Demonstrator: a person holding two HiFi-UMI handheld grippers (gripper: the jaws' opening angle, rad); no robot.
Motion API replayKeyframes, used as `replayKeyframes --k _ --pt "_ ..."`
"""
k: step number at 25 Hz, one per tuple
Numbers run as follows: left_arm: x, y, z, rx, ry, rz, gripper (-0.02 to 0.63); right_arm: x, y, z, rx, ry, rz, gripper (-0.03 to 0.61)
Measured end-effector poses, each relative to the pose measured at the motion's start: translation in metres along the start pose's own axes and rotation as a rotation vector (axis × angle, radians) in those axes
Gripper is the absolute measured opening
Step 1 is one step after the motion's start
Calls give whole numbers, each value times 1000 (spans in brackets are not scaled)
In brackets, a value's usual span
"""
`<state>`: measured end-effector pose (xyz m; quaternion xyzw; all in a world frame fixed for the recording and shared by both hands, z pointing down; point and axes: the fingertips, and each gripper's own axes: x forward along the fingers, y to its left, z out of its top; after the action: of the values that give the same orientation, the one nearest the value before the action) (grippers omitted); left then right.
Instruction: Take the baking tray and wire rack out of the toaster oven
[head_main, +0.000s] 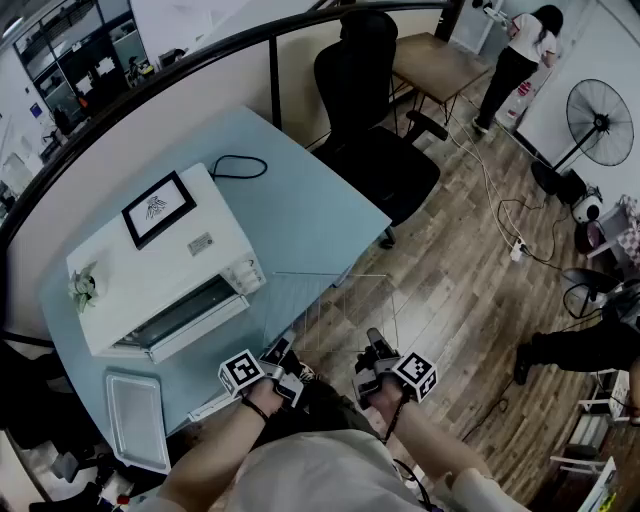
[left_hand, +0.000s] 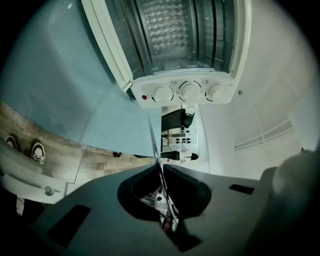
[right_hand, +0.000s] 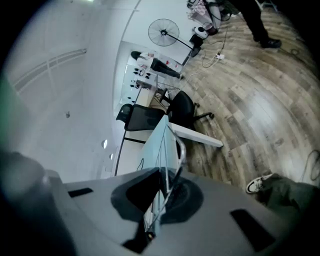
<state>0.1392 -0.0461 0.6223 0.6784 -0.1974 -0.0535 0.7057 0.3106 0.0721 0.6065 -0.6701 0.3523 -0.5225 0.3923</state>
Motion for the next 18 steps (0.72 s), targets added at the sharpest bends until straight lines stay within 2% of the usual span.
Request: replayKeyframes --k 9,15,18 --pt "40 15 16 -12 -46 84 9 66 -8 28 -40 -9 -42 8" --pt "69 25 24 -63 -92 141 9 109 -14 50 -85 -14 -60 15" --pt "82 29 29 -41 -100 165 9 132 -13 61 -117 12 -51 25"
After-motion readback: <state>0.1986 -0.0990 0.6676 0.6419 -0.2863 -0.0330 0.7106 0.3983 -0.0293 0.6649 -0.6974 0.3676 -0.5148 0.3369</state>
